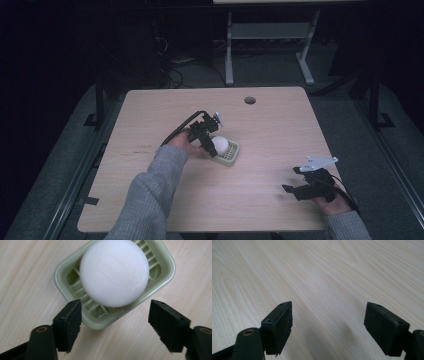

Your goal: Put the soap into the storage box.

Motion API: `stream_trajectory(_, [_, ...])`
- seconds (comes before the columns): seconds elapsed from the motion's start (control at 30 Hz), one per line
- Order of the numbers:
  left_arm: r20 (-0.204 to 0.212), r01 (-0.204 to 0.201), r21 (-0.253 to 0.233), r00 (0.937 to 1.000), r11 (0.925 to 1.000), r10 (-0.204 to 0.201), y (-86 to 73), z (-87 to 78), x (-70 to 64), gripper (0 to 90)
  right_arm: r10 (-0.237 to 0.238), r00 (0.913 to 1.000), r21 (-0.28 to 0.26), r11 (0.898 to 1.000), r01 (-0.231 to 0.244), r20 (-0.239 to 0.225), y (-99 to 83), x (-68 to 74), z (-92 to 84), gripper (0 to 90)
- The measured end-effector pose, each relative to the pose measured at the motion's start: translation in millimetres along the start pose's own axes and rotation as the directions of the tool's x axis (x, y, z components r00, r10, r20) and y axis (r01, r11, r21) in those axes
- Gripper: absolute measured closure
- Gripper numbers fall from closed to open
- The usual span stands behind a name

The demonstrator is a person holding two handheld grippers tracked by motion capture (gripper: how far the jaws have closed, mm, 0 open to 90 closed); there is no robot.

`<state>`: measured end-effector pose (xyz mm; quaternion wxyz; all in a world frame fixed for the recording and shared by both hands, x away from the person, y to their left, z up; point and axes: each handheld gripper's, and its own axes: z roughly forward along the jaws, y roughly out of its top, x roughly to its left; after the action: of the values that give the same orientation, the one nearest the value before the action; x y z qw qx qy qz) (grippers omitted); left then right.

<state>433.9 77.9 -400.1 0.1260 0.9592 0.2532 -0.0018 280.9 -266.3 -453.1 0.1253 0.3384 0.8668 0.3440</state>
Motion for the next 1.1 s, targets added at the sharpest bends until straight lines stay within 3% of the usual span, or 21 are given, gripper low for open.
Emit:
stream_trajectory(0.13, [0.020,0.004,0.011,0.9998,0.9999,-0.004,-5.8,4.2,0.2,28.1,-0.001,1.0000,0.000,1.000,0.001,0.000,0.0,0.0,0.1,22.2])
stream_trajectory(0.3, [0.024,0.016,-0.010,0.9996,0.9998,-0.016,-12.7,4.8,-1.3,27.4,0.000,1.0000,0.001,1.000,0.000,0.000,0.1,0.1,0.1,22.2])
stream_trajectory(0.37, [0.015,-0.004,-0.014,0.9999,0.9999,0.005,-14.0,4.6,-4.0,27.5,-0.008,1.0000,0.001,1.000,0.008,0.001,0.1,-0.2,0.6,22.2])
stream_trajectory(0.83, [0.048,0.005,-0.047,0.9989,0.9989,-0.002,-12.7,6.9,-5.8,25.9,-0.016,0.9999,0.004,1.000,0.016,-0.002,0.7,0.5,1.8,22.2])
stream_trajectory(1.1, [0.072,-0.002,-0.009,0.9974,1.0000,0.002,-11.0,12.8,-8.9,26.3,-0.011,0.9999,0.003,1.000,0.011,0.001,0.1,-0.1,1.1,22.2])
